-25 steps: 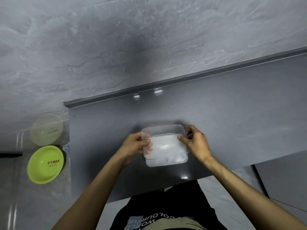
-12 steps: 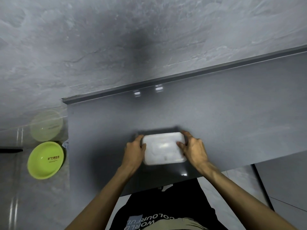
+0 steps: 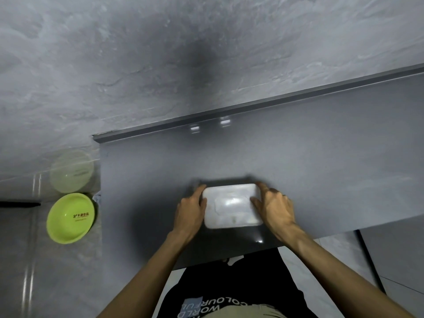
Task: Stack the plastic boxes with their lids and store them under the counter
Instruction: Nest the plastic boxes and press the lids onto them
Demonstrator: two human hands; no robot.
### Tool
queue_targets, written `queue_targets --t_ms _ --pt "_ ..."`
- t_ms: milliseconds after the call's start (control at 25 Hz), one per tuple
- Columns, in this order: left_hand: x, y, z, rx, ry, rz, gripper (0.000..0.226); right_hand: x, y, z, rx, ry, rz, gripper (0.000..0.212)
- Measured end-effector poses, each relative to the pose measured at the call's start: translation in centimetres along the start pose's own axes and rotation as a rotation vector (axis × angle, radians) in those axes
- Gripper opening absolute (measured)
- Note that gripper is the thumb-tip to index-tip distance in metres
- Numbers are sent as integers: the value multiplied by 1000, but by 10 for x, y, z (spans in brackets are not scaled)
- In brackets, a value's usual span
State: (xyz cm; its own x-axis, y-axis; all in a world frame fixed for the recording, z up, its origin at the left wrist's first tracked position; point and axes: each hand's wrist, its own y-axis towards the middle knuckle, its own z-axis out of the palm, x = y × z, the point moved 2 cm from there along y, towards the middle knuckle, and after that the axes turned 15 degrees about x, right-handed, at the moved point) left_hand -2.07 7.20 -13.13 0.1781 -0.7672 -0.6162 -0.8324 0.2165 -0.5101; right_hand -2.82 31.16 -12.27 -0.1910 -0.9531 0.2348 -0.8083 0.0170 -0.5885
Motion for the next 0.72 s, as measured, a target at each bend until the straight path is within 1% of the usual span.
queue_targets --t_ms 80,160,240,280,360,520,720 --pt "3 1 3 39 -59 -1 44 -3 -2 1 58 63 -24 55" --pt "6 2 6 69 -132 -23 49 -6 -5 4 164 242 -34 65" --pt "9 3 8 120 -255 -106 57 -8 -8 7 247 469 -16 76" --pt "12 4 9 150 -304 -147 60 -7 -9 9 276 531 -10 79" --pt "11 5 9 196 -333 -167 61 -9 -11 13 308 611 -3 80" --pt "19 -6 4 211 -407 -143 62 -7 -15 18 324 659 -36 81" --pt "55 -31 6 235 -425 -170 61 10 -29 43 357 651 -80 81"
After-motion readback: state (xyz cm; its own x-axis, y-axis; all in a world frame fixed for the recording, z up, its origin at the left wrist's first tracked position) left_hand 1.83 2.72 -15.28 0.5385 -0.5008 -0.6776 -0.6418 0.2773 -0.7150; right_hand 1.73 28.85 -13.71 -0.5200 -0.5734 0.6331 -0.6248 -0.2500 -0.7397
